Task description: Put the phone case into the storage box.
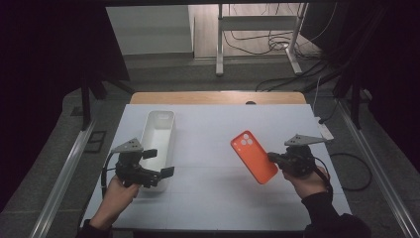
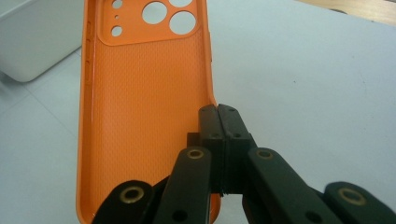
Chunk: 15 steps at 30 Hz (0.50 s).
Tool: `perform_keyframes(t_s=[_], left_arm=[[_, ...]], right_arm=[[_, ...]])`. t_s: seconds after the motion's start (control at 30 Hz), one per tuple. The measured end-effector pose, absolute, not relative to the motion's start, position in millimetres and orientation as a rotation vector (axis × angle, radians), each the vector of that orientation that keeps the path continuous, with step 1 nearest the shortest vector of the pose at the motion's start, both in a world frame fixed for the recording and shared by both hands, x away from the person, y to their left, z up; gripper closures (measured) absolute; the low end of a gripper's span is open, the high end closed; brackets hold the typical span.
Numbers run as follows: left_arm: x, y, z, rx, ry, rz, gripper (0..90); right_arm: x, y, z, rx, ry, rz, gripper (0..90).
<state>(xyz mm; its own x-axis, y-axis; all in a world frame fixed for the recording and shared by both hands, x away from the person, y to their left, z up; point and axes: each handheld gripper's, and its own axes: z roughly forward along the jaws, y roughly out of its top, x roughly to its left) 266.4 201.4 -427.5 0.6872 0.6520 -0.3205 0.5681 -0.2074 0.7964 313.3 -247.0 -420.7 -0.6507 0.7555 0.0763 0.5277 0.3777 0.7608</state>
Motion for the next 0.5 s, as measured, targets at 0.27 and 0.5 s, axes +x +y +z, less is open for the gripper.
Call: perform_keyframes(t_s=[0.27, 0.5], left_arm=[[277.1, 185.4, -425.8, 1.87, 0.925, 0.049, 0.0], [284.0, 172.1, -425.1, 1.867, 0.904, 0.013, 0.0]], right_arm=[[310.3, -240.3, -417.8, 1.11, 2.355, 1.16, 89.5], [307.3, -233.2, -414.9, 1.089, 2.354, 1.172, 89.4]])
